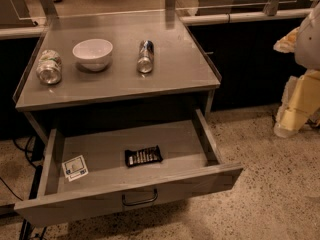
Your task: Pick rxbar chocolate from top drawer and place on counter
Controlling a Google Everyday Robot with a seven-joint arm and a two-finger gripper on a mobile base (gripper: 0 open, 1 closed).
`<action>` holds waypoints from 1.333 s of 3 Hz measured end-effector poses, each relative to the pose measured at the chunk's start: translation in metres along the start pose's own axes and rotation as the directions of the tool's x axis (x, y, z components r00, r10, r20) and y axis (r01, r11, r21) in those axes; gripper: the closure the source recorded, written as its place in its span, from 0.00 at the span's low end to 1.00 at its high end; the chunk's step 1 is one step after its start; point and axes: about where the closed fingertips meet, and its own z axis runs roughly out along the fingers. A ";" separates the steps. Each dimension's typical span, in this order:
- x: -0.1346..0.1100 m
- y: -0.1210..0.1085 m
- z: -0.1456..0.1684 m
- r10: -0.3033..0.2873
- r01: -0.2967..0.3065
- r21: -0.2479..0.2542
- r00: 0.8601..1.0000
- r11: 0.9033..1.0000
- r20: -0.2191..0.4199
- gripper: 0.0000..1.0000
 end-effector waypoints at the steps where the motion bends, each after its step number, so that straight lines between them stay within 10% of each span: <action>1: -0.005 -0.003 0.004 -0.003 0.003 -0.002 1.000 1.000 0.013 0.00; 4: -0.074 -0.025 0.054 -0.082 0.089 -0.063 0.990 0.994 0.111 0.00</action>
Offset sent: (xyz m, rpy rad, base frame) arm 0.0305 0.0278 -0.0185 0.0802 0.0089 0.0460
